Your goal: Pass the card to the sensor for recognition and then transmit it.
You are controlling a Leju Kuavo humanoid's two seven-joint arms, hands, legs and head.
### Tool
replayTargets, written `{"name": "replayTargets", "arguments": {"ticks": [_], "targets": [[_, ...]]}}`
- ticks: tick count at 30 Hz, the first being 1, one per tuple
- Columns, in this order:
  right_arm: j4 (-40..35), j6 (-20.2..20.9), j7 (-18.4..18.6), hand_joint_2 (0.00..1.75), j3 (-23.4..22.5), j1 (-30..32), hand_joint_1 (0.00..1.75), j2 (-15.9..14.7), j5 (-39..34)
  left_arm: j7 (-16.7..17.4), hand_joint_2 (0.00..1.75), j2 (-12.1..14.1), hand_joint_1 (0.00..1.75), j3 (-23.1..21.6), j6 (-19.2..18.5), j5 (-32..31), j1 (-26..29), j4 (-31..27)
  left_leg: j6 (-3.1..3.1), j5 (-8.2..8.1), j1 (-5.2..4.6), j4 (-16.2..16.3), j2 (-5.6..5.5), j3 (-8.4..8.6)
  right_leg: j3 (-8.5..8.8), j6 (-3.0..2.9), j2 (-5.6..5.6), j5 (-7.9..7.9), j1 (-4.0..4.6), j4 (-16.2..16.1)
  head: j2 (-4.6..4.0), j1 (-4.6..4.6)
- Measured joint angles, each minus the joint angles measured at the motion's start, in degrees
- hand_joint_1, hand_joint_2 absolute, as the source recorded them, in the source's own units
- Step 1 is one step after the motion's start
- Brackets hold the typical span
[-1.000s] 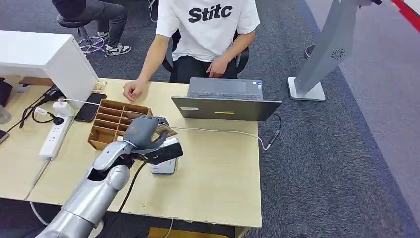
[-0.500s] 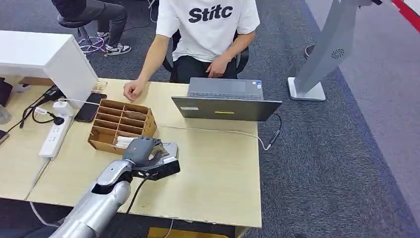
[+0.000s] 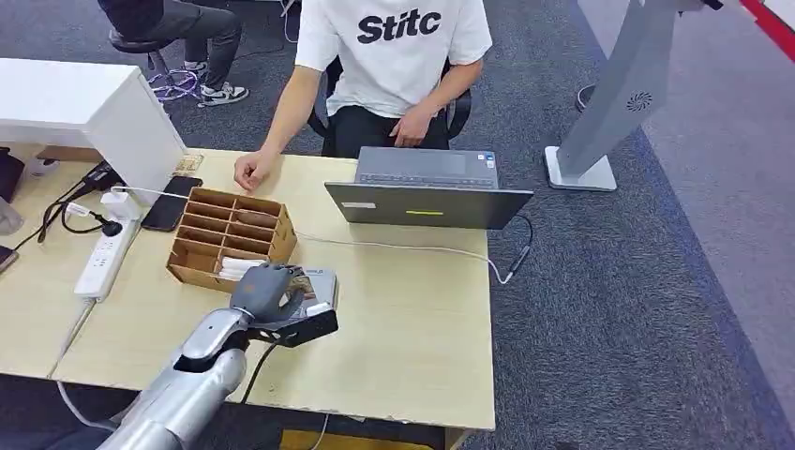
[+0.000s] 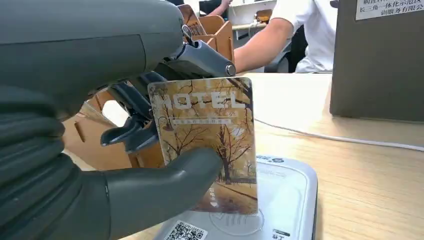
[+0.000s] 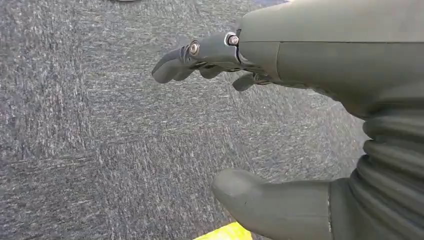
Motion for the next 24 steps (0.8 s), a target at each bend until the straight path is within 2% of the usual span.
{"name": "replayTargets", "arguments": {"ticks": [4,13,24], "targets": [[0.00,0.04,0.00,1.75,0.15,0.00,0.00,0.00,-0.02,-0.33,1.75,-0.09,1.75,0.00,1.03,-0.48,0.00,0.64,0.00,0.00,0.00,0.00,0.00,0.01,0.02,0.00,0.00,0.00,0.00,0.00,0.00,0.00],[0.00,0.09,0.00,1.75,1.01,0.00,0.00,0.24,-0.44,-1.01,1.75,0.24,1.75,2.01,0.68,-1.44,-0.47,0.55,-0.03,0.06,0.01,0.00,0.00,0.03,0.02,-0.02,0.00,0.03,0.01,0.01,0.00,0.00],[0.00,0.07,-0.17,1.75,1.11,0.01,0.00,0.37,-0.44,-0.17,1.75,2.16,1.75,5.53,-0.09,-1.36,-3.29,-4.87,-0.01,0.09,0.01,0.00,0.00,-0.01,-0.03,-0.04,0.00,0.06,0.01,0.02,0.00,0.00]]}}
